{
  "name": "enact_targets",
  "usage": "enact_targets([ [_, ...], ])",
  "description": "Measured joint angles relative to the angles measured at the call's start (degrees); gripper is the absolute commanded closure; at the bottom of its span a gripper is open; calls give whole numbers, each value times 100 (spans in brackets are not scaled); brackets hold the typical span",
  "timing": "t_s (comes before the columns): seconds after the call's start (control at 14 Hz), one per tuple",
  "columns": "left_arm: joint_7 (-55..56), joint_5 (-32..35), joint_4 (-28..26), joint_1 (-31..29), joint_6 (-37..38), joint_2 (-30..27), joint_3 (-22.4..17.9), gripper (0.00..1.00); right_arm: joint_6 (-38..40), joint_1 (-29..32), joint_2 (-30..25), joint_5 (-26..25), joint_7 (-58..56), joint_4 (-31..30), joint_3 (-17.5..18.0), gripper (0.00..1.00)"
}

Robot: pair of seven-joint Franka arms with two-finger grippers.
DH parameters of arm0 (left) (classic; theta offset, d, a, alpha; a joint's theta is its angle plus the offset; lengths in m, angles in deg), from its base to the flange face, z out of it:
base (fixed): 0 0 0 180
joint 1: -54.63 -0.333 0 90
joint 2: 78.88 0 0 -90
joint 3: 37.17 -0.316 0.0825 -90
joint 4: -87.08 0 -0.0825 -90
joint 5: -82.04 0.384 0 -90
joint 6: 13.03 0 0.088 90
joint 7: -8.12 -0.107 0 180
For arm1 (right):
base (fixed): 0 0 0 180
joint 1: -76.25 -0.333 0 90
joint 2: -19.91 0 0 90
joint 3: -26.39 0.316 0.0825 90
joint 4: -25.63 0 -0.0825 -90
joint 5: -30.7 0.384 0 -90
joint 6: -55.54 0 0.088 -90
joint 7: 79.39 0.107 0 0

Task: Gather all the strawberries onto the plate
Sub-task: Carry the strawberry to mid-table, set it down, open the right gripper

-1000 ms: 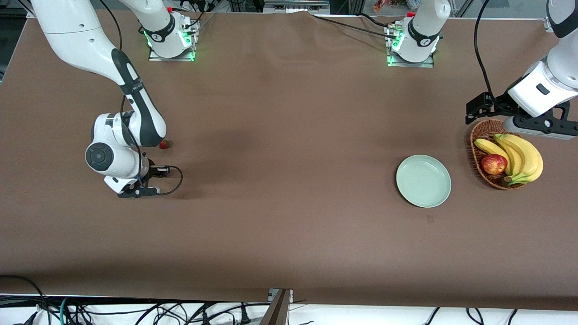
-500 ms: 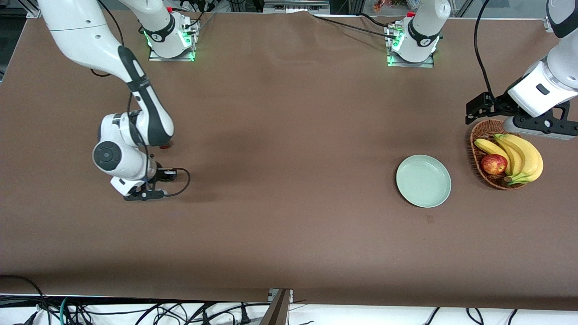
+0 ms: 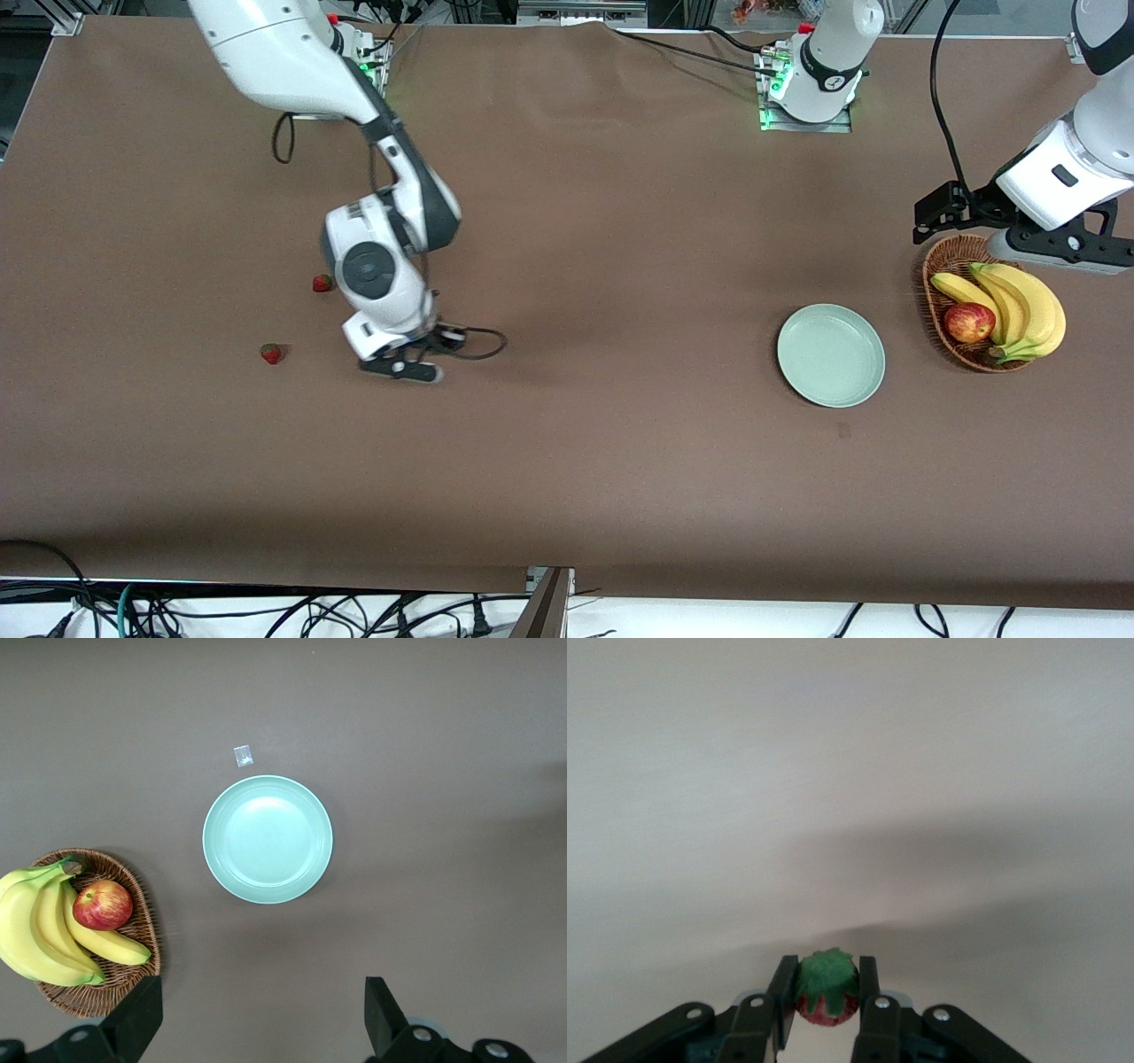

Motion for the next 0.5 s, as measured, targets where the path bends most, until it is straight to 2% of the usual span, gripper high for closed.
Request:
enact_targets([
  [0.29,0,0,0,-1,3,1,0,0,-61,-855,462,752,1387,868,49,85],
  [0.5,0,0,0,-2,80,4,0,0,-116,-1349,820,864,1755,1436,67,85],
])
